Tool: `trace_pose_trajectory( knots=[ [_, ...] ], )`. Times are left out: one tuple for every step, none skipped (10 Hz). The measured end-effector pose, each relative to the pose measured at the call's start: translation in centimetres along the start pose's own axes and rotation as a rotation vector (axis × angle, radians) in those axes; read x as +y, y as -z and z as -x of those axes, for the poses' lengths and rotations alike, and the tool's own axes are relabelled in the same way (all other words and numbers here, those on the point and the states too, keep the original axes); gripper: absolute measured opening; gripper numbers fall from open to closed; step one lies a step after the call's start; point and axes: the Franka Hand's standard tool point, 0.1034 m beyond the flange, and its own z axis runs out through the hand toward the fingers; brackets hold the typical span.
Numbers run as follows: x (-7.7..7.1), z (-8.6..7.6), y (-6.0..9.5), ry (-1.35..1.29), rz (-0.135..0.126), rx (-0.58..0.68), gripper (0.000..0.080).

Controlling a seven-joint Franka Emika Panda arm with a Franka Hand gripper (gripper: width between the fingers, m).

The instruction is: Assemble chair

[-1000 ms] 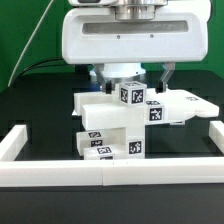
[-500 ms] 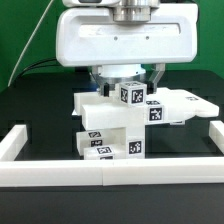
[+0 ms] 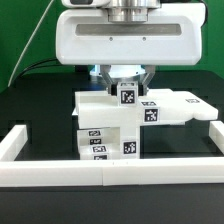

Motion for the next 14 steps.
trace_pose_trajectory(
  knots=[
    [0.0,-0.01,0.0,-0.079,0.0,0.0,0.0284],
    [0.02,-0.09,-0.02,-0.192,-0.007,-0.001,0.0284],
    [0.07,-0.21,-0.05,-0.328,-0.019,-0.003,0.0284],
    [0.07,-0.23,-0.03,-0.468,-0.028,-0.006,0.0284],
    [0.03,-0.26,-0.01,-0.553,-0.028,-0.007,0.0284],
    [-0.02,-0.29,0.01,-0.575,-0.031,-0.007,0.0284],
    [-0.14,-0.28,0.0,-0.665,-0.037,-0.011,0.0284],
    [-0.19,-0.27,0.0,-0.738,-0.038,-0.013,0.0284],
    [-0.21,-0.27,0.0,-0.785,-0.038,-0.014,0.0284],
    [-0.15,-0.3,-0.02,-0.838,-0.043,-0.017,0.0284],
    [0.34,-0.61,-0.06,-0.984,-0.061,-0.023,0.0284],
    [0.59,-0.76,-0.07,-1.097,-0.066,-0.028,0.0284],
    [0.58,-0.78,-0.08,-1.217,-0.071,-0.036,0.0284],
    [0.54,-0.8,-0.09,-1.329,-0.086,-0.048,0.0284]
  ],
)
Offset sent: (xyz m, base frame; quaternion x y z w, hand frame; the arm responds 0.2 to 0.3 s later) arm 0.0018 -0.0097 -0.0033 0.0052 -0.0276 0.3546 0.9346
